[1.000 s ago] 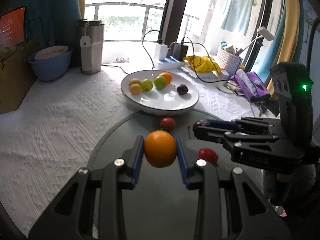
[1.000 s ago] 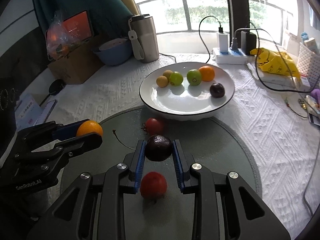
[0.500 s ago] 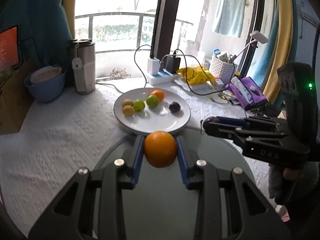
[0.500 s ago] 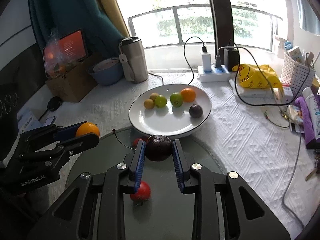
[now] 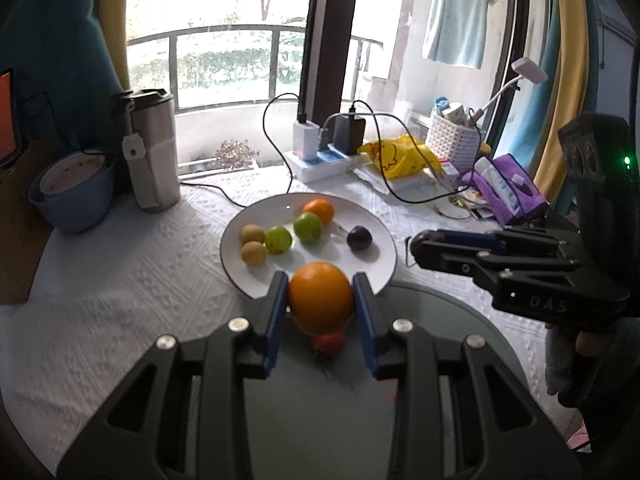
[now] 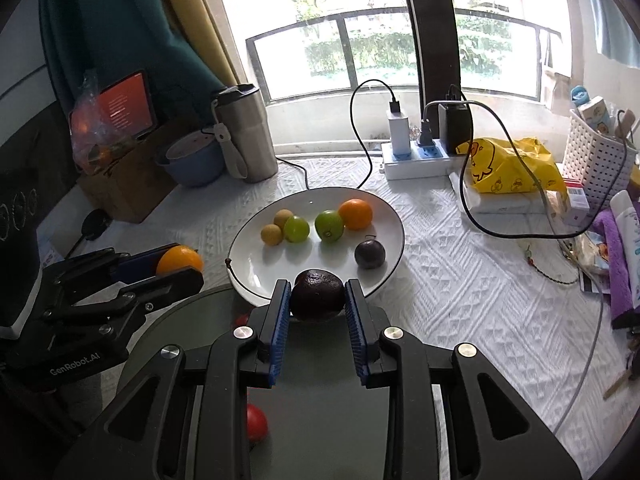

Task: Organize fruits
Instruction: 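Carry the orange and dark plum in both grippers over the white plate, then release the orange and plum onto the plate with both grippers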

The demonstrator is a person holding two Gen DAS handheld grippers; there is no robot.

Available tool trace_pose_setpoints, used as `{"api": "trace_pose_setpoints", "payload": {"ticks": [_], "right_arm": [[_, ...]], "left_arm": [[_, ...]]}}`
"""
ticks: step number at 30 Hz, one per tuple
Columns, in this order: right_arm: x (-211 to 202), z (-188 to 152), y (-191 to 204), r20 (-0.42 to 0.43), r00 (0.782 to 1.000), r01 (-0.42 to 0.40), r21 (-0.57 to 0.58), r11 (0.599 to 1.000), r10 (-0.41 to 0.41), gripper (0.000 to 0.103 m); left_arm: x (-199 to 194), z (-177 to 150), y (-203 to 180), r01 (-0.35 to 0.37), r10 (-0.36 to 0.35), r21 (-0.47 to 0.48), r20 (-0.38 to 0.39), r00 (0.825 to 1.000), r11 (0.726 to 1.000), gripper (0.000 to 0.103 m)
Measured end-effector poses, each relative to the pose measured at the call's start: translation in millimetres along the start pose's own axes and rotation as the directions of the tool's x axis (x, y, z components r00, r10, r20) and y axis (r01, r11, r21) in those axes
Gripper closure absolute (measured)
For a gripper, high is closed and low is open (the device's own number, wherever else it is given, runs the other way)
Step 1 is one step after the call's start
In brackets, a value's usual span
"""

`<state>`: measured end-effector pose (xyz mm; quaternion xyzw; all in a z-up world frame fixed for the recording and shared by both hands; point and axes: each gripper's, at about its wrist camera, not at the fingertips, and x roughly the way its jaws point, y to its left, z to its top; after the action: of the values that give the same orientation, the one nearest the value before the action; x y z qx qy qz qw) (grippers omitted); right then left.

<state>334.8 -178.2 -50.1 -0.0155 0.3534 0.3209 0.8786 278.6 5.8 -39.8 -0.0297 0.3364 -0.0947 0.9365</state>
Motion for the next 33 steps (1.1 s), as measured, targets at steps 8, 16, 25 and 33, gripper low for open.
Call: {"api": "trace_pose_setpoints", "payload": {"ticks": [8, 16, 25, 33], "right_arm": [[29.5, 6.3, -8.9, -0.039, 0.999, -0.009, 0.012, 1.000, 0.010, 0.074], [55.4, 6.9, -5.8, -0.078, 0.997, -0.022, -0.005, 1.000, 0.021, 0.074], [71.0, 4.7, -6.5, -0.112, 0.994, -0.005, -0.008, 1.000, 0.004, 0.074], [72.0, 5.3, -1.5, -0.119, 0.992, 0.028, -0.011, 1.000, -0.029, 0.073]], "left_arm": [[29.7, 7.5, 11.0, -0.014, 0.014, 0.002, -0.021, 1.000, 1.000, 0.069], [53.8, 6.7, 23.9, -0.025, 0.025, -0.017, -0.053, 0.998, 1.000, 0.069], [71.2, 2.7, 35.0, -0.015, 0.010, -0.058, -0.093, 0.996, 0.998, 0.068], [63.6, 4.7, 38.0, -0.022, 0.015, -0.085, -0.079, 0.997, 0.996, 0.068]]}}
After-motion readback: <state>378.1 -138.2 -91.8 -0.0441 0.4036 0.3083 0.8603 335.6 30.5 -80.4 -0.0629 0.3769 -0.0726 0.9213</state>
